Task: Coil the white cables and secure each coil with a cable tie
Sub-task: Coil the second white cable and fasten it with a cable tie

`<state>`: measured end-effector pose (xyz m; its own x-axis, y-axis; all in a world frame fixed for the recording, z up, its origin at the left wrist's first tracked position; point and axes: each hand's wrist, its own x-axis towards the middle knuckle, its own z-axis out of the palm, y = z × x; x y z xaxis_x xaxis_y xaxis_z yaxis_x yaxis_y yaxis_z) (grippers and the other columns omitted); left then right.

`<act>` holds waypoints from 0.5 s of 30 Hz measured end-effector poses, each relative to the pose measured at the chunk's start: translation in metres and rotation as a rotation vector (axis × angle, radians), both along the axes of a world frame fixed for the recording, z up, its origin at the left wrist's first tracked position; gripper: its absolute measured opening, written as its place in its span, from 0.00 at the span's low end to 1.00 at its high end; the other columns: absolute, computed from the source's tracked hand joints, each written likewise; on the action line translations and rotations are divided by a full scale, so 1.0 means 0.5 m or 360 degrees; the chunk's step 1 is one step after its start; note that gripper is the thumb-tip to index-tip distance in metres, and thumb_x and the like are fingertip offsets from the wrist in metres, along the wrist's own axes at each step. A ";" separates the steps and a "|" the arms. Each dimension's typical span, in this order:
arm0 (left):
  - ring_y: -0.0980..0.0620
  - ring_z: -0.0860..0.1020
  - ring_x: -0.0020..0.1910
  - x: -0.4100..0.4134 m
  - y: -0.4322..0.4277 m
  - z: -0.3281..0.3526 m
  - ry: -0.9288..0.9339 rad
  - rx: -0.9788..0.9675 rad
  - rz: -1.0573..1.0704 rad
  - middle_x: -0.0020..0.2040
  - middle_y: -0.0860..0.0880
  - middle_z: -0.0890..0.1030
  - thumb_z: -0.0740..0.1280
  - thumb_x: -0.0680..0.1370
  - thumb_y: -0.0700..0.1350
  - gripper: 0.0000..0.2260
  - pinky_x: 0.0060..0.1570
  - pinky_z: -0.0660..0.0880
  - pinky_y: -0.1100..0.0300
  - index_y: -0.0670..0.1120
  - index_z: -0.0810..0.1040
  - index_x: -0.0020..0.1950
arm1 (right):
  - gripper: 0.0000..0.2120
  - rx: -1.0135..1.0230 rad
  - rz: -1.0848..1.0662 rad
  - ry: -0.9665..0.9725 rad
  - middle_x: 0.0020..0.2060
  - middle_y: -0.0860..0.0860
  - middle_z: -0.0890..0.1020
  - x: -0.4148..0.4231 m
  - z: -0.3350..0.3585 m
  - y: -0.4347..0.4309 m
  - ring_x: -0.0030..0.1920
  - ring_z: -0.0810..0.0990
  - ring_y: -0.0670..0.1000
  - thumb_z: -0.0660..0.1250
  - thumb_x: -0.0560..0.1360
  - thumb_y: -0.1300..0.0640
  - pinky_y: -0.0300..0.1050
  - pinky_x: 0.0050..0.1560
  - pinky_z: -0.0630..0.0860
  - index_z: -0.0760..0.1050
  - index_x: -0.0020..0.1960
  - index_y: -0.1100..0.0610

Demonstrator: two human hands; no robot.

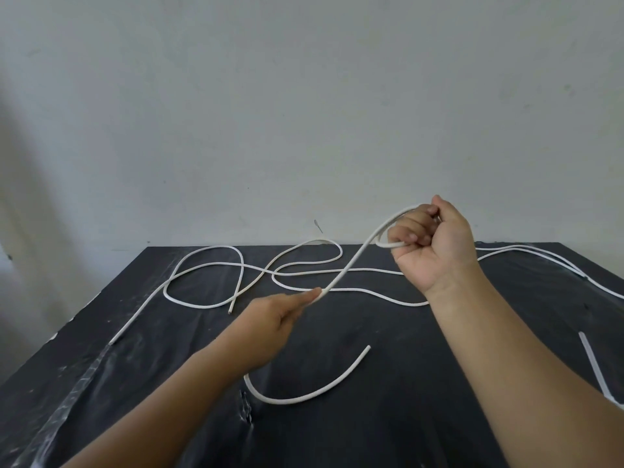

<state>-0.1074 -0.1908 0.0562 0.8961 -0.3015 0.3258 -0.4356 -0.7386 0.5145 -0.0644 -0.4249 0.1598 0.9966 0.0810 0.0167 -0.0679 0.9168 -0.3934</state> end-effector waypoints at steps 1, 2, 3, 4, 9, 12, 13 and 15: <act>0.57 0.72 0.36 -0.003 -0.005 0.000 -0.0049 0.0118 -0.0031 0.39 0.52 0.74 0.57 0.81 0.44 0.22 0.44 0.71 0.62 0.67 0.63 0.71 | 0.18 0.0038 -0.0041 0.0009 0.22 0.46 0.59 0.004 0.002 0.002 0.20 0.56 0.46 0.56 0.80 0.54 0.35 0.22 0.58 0.64 0.32 0.54; 0.55 0.74 0.41 -0.005 -0.007 0.004 -0.0092 0.0205 -0.0040 0.42 0.52 0.75 0.56 0.81 0.45 0.23 0.48 0.72 0.59 0.66 0.61 0.72 | 0.17 0.0068 -0.0083 0.0024 0.23 0.46 0.59 0.007 0.005 0.003 0.20 0.56 0.46 0.55 0.80 0.55 0.36 0.23 0.59 0.64 0.32 0.54; 0.52 0.75 0.46 -0.002 -0.002 0.008 -0.0125 0.0266 -0.0018 0.45 0.52 0.75 0.55 0.81 0.44 0.23 0.51 0.72 0.56 0.66 0.61 0.72 | 0.17 0.0098 -0.0134 0.0041 0.22 0.46 0.59 0.011 0.010 -0.001 0.20 0.56 0.46 0.54 0.80 0.56 0.36 0.23 0.59 0.63 0.32 0.54; 0.50 0.76 0.49 0.002 0.008 0.015 -0.0133 0.0296 0.0031 0.47 0.52 0.76 0.55 0.81 0.44 0.23 0.53 0.72 0.55 0.65 0.62 0.72 | 0.17 0.0134 -0.0186 0.0051 0.22 0.47 0.59 0.015 0.017 -0.007 0.20 0.57 0.46 0.53 0.79 0.57 0.35 0.23 0.60 0.63 0.32 0.54; 0.49 0.76 0.48 0.002 0.049 0.043 -0.0131 0.0466 0.0146 0.42 0.56 0.69 0.54 0.81 0.45 0.21 0.50 0.73 0.54 0.66 0.66 0.70 | 0.16 0.0054 -0.0242 -0.0006 0.23 0.47 0.59 0.021 0.032 -0.020 0.20 0.57 0.46 0.53 0.80 0.57 0.36 0.24 0.61 0.63 0.33 0.54; 0.50 0.76 0.50 -0.009 0.014 0.071 -0.0306 0.0552 0.0011 0.44 0.55 0.73 0.53 0.78 0.51 0.19 0.48 0.74 0.54 0.63 0.73 0.65 | 0.17 -0.0334 -0.0148 -0.0053 0.22 0.47 0.59 0.013 0.017 0.022 0.20 0.56 0.46 0.57 0.79 0.53 0.37 0.25 0.61 0.65 0.33 0.53; 0.50 0.76 0.50 -0.011 0.002 0.082 -0.0345 0.0539 -0.0056 0.45 0.54 0.75 0.54 0.78 0.51 0.18 0.48 0.74 0.54 0.61 0.75 0.64 | 0.17 -0.0479 -0.0104 -0.0062 0.22 0.47 0.59 0.010 0.011 0.036 0.20 0.57 0.47 0.58 0.80 0.52 0.38 0.25 0.62 0.65 0.33 0.54; 0.51 0.75 0.47 -0.015 -0.015 0.102 -0.0429 0.0480 -0.0188 0.45 0.53 0.77 0.57 0.78 0.49 0.15 0.48 0.71 0.58 0.56 0.79 0.60 | 0.17 -0.0799 -0.0019 -0.0083 0.21 0.47 0.60 0.003 -0.009 0.060 0.20 0.58 0.47 0.57 0.81 0.52 0.40 0.27 0.62 0.67 0.34 0.54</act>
